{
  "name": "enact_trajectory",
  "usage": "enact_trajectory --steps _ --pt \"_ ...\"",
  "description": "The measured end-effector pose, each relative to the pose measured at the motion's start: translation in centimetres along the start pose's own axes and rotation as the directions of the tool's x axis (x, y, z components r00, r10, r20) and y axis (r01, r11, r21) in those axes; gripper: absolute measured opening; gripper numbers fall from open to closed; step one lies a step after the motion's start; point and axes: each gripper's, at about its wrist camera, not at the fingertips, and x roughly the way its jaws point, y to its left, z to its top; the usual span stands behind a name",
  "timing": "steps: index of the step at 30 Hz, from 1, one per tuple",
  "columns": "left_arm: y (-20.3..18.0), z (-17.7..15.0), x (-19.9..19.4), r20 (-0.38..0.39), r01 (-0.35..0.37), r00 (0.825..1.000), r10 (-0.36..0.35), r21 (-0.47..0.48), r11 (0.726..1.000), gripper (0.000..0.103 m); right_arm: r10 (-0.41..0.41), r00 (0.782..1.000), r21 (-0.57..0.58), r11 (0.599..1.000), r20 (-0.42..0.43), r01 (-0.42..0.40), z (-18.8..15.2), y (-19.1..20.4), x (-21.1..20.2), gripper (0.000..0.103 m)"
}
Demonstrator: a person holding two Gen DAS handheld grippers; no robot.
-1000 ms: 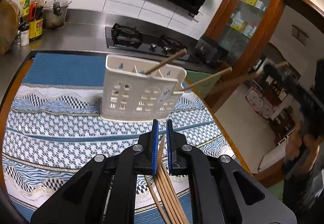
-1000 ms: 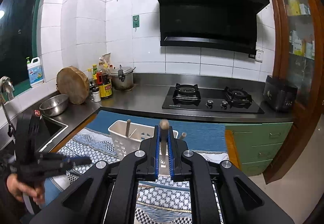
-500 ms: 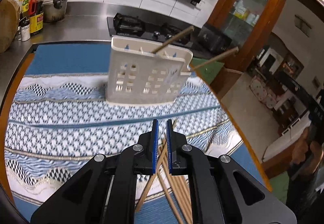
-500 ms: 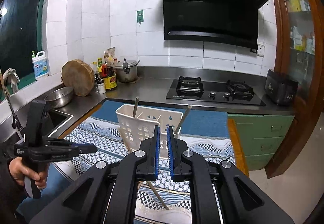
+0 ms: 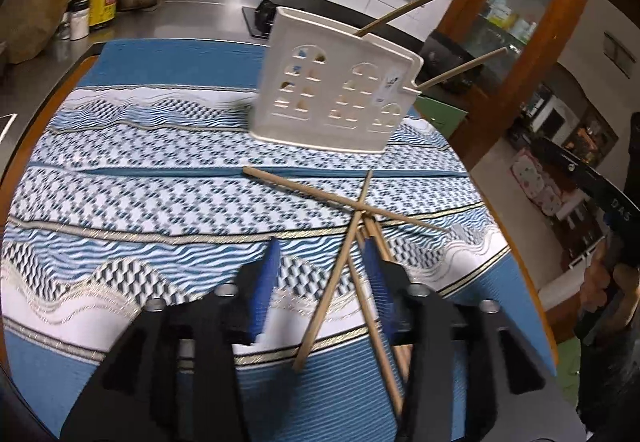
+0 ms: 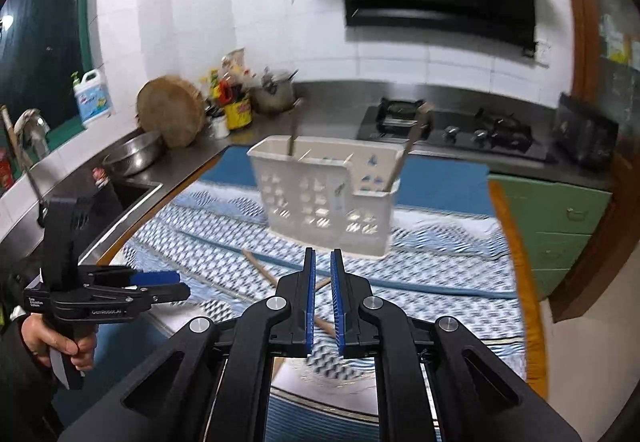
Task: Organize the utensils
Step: 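Raise the chopstick over the holder opening with the right gripper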
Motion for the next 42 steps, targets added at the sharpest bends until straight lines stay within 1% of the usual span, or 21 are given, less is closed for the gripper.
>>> enact_trajectory --steps 2,7,9,11,12,13,15,18,19,21,22,24,26,28,29,32,34,36,38,40,42 --pt "0.3 -0.4 -0.2 0.006 -0.016 1.000 0.016 -0.008 1.000 0.060 0.031 0.999 -0.031 0.999 -0.038 -0.032 -0.2 0.9 1.6 0.009" --pt "1.3 -1.2 -0.8 0.025 -0.071 0.997 0.071 -0.006 0.997 0.082 0.088 0.988 -0.113 0.988 -0.130 -0.103 -0.4 3.0 5.7 0.012" --pt "1.7 -1.4 -1.1 0.029 -0.091 0.995 0.091 -0.011 0.996 0.087 0.119 0.975 -0.158 0.976 -0.188 -0.149 -0.5 4.2 8.2 0.012" --pt "2.2 -1.5 -1.3 0.031 -0.120 0.992 0.120 -0.017 0.993 0.094 0.117 0.968 -0.209 0.964 -0.223 -0.165 -0.7 5.3 10.1 0.013" --pt "2.6 -1.5 -1.5 0.034 -0.137 0.990 0.138 -0.016 0.990 0.095 0.120 0.962 -0.245 0.952 -0.245 -0.181 -0.8 6.0 11.2 0.013" --pt "2.7 -1.6 -1.5 0.036 -0.149 0.988 0.150 -0.018 0.989 0.097 0.113 0.959 -0.284 0.940 -0.261 -0.188 -1.0 6.7 12.2 0.016" --pt "3.5 -1.5 -1.9 0.042 -0.177 0.983 0.178 -0.029 0.984 0.097 0.110 0.951 -0.337 0.918 -0.288 -0.208 -1.2 7.6 13.9 0.019" --pt "4.2 -1.6 -2.5 0.064 -0.174 0.982 0.177 -0.051 0.983 0.098 0.092 0.941 -0.392 0.892 -0.326 -0.223 -1.4 8.5 16.4 0.019" --pt "4.4 -1.7 -2.9 0.081 -0.181 0.980 0.184 -0.046 0.982 0.098 0.090 0.935 -0.404 0.885 -0.343 -0.233 -1.4 8.6 17.4 0.019" --pt "4.7 -1.6 -3.1 0.090 -0.202 0.974 0.206 -0.045 0.978 0.098 0.083 0.931 -0.430 0.870 -0.355 -0.241 -1.6 8.8 18.6 0.019" --pt "4.9 -1.6 -3.1 0.087 -0.201 0.975 0.204 -0.041 0.979 0.098 0.081 0.927 -0.451 0.856 -0.366 -0.252 -1.6 9.1 19.2 0.019" --pt "5.0 -1.5 -2.9 0.077 -0.211 0.974 0.214 -0.036 0.977 0.098 0.073 0.924 -0.470 0.844 -0.376 -0.259 -1.6 9.3 20.1 0.019" --pt "5.3 -1.4 -2.7 0.073 -0.203 0.976 0.205 -0.036 0.979 0.098 0.079 0.915 -0.485 0.828 -0.396 -0.282 -1.4 9.8 21.1 0.019" --pt "5.6 -1.4 -2.7 0.070 -0.192 0.978 0.195 -0.046 0.980 0.098 0.062 0.911 -0.511 0.811 -0.408 -0.284 -1.5 10.3 22.0 0.019" --pt "5.7 -1.4 -2.6 0.067 -0.192 0.978 0.195 -0.049 0.980 0.098 0.060 0.905 -0.516 0.804 -0.421 -0.294 -1.5 10.5 22.6 0.019" --pt "5.5 -1.4 -2.3 0.049 -0.207 0.977 0.209 -0.030 0.978 0.098 0.036 0.897 -0.549 0.780 -0.441 -0.301 -1.7 11.0 23.8 0.018" --pt "5.2 -1.4 -2.0 0.031 -0.217 0.976 0.217 -0.003 0.976 0.098 0.041 0.894 -0.554 0.772 -0.445 -0.311 -1.6 11.1 24.1 0.016" --pt "4.7 -1.5 -1.8 0.024 -0.229 0.973 0.228 0.034 0.973 0.098 0.044 0.889 -0.547 0.773 -0.457 -0.320 -1.4 11.3 24.4 0.010" --pt "4.2 -1.6 -1.6 0.020 -0.229 0.973 0.229 0.060 0.971 0.098 0.055 0.884 -0.534 0.779 -0.464 -0.328 -1.3 11.3 24.6 0.009" --pt "4.0 -1.6 -1.2 0.005 -0.210 0.978 0.210 0.069 0.975 0.098 0.055 0.891 -0.533 0.784 -0.451 -0.319 -1.2 11.3 24.3 0.008" --pt "3.4 -1.8 -0.8 -0.007 -0.212 0.977 0.213 0.100 0.972 0.098 0.068 0.898 -0.523 0.793 -0.435 -0.314 -0.9 11.2 23.5 0.007"
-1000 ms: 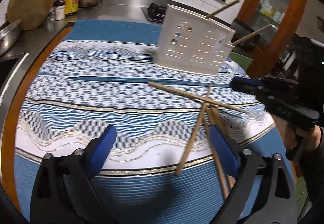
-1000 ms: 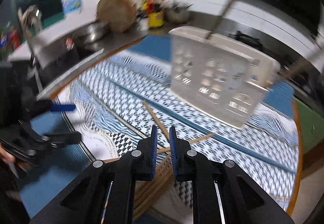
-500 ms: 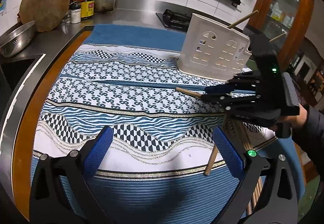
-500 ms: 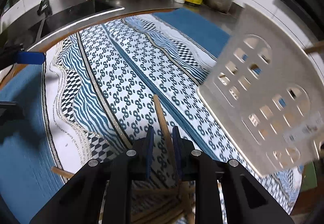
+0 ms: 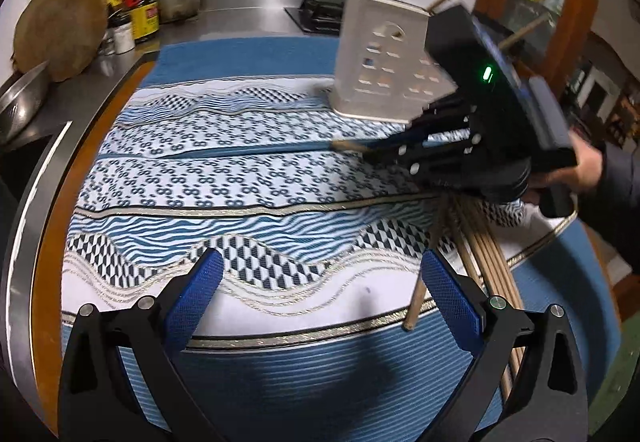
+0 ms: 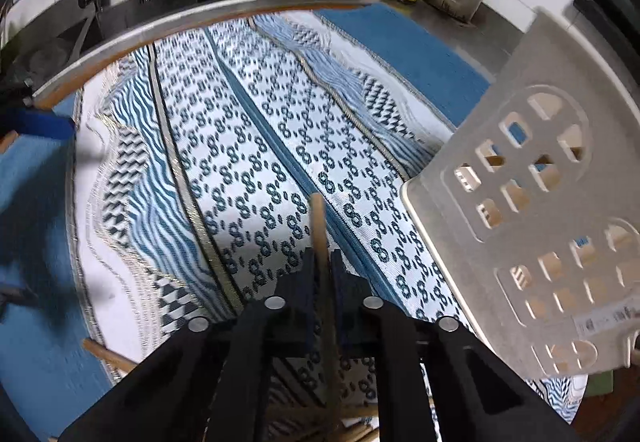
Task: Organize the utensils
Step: 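Raise the chopstick over the holder opening with the right gripper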
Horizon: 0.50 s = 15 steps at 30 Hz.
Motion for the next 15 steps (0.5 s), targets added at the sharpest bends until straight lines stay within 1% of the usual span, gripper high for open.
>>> enact_trajectory --steps 4,7,9,13,15 --pt "-1.4 0.0 0.4 -0.033 0.027 0.999 -0.026 0.029 0.999 0.098 -0.027 0.996 0.050 0.999 0.081 0.023 -0.6 -0.5 -3.8 0.007" --pt "-2.8 0.1 0.5 -0.047 0.050 0.998 -0.048 0.054 0.997 0.098 -0.057 0.987 0.093 0.995 0.148 0.044 -1.2 -1.1 -7.2 0.007" --pt "-3.5 0.2 0.6 -0.056 0.065 0.997 -0.062 0.061 0.996 0.098 -0.091 0.976 0.129 0.989 0.197 0.066 -1.7 -1.6 -9.8 0.007" --pt "-5.3 0.2 1.2 -0.083 0.080 0.994 -0.074 0.078 0.994 0.098 -0.134 0.955 0.183 0.979 0.264 0.086 -2.8 -2.3 -14.2 0.007" --pt "-5.9 0.2 1.4 -0.097 0.095 0.991 -0.088 0.080 0.992 0.098 -0.162 0.941 0.218 0.971 0.299 0.097 -3.1 -2.9 -16.4 0.007"
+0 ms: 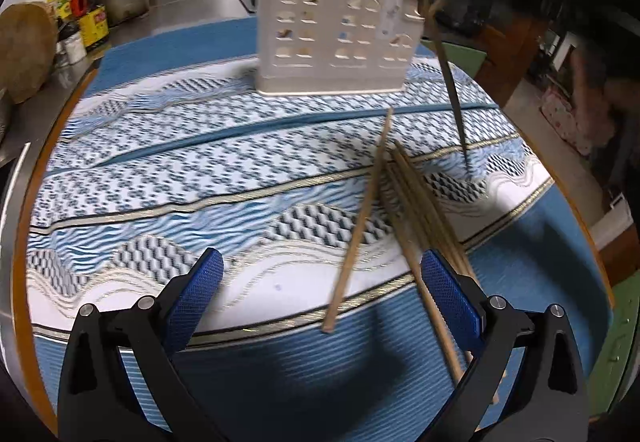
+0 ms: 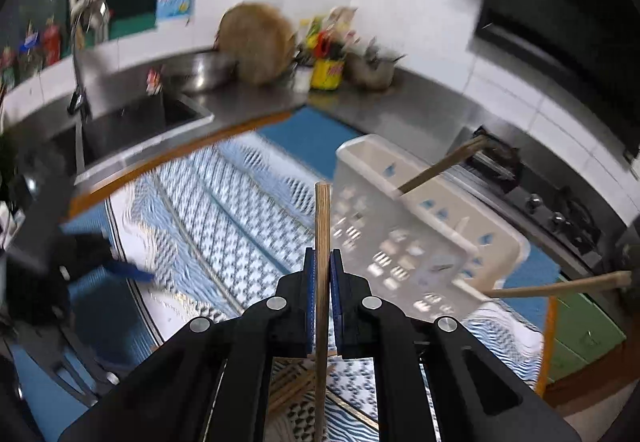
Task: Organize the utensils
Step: 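Raise the chopstick over the holder opening with the right gripper, then lower the chopstick tip-first into the holder with the right gripper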
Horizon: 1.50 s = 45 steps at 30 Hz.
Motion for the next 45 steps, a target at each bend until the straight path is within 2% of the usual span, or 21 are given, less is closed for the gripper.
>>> enact_trajectory --steps 6,12,21,25,30,35,39,41,45 --pt "-1.2 0.0 0.5 -0.014 -0.006 1.000 0.006 0.024 1.000 0.098 -0.077 0.989 0.078 0.995 0.126 0.067 1.9 -3.1 -5.4 0.007" --pt "-1.0 0.0 1.5 -0.035 -0.011 0.999 0.011 0.013 1.000 0.097 -0.172 0.957 0.193 0.973 0.234 0.128 4.1 -7.0 -8.6 0.007" --pt "-0.6 0.2 2.2 -0.045 0.006 0.999 -0.006 -0.008 1.000 0.087 -0.303 0.893 0.322 0.927 0.332 0.195 7.1 -11.4 -9.1 0.007" --pt "-0.2 0.2 2.3 -0.045 0.009 0.999 -0.009 -0.016 1.000 0.085 -0.354 0.871 0.353 0.907 0.342 0.230 8.0 -12.7 -7.8 0.007" --pt "0.2 0.0 2.1 -0.048 0.026 0.998 -0.027 -0.026 0.999 0.078 -0.364 0.883 0.362 0.898 0.296 0.249 7.1 -12.9 -5.2 0.007" --pt "-0.4 -0.3 2.4 -0.053 0.063 0.997 -0.063 -0.005 0.998 0.059 -0.344 0.907 0.355 0.902 0.243 0.246 5.5 -12.6 -3.2 0.007" --pt "-1.2 -0.5 3.0 -0.070 0.092 0.993 -0.090 0.019 0.996 0.047 -0.342 0.913 0.346 0.903 0.220 0.255 4.6 -12.2 -2.9 0.007" --pt "-1.5 -0.5 3.3 -0.077 0.094 0.993 -0.091 0.036 0.995 0.036 -0.344 0.914 0.342 0.903 0.216 0.260 4.3 -12.0 -2.9 0.007" --pt "-1.6 -0.5 3.7 -0.081 0.079 0.994 -0.074 0.061 0.995 0.027 -0.341 0.916 0.343 0.904 0.213 0.257 3.7 -12.0 -3.3 0.008"
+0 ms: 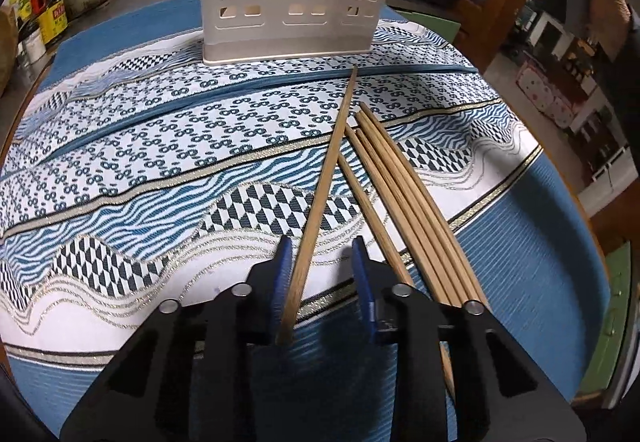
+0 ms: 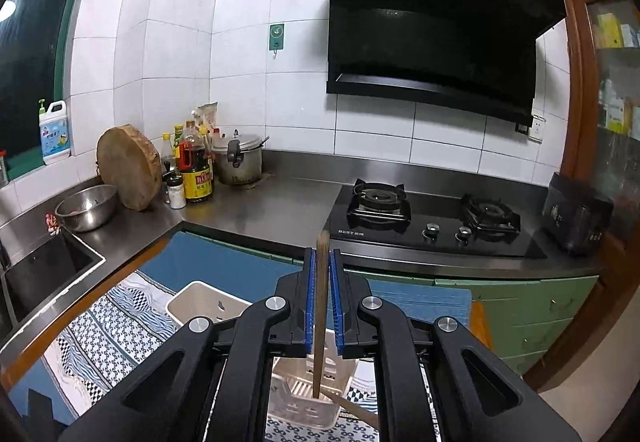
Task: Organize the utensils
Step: 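Lower the chopstick tip-first into the holder with the right gripper, then open the right gripper to release the chopstick in the holder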
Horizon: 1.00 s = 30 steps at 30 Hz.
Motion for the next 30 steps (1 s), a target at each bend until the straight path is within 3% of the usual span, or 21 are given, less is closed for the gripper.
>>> enact_trajectory --steps 5,13,19,25,30 --pt "0.2 0.2 0.3 -0.012 -0.019 1.000 0.020 0.017 1.000 0.015 -0.001 1.000 0.002 1.000 0.010 0.001 -0.2 -0.4 -1.3 0.013" --pt "-0.8 0.7 0.9 -0.040 -0.078 0.996 0.082 0.090 0.993 0.015 0.015 1.000 0.018 1.000 0.009 -0.015 -1.7 -0.6 -5.1 0.017" --pt "-0.3 1.4 1.5 -0.093 -0.046 0.994 0.055 0.096 0.994 0.019 0.036 0.999 0.018 0.999 -0.017 -0.036 -4.2 0.0 -8.1 0.019" --pt "-1.2 1.2 2.7 -0.142 -0.026 0.988 0.053 0.182 0.983 0.040 0.090 0.991 0.066 0.994 -0.097 -0.084 -8.2 0.5 -10.0 0.019" --pt "-0.4 1.6 3.0 -0.161 0.012 0.987 0.009 0.125 0.992 0.039 0.125 0.978 0.100 0.989 -0.168 -0.109 -11.5 1.1 -10.9 0.019"
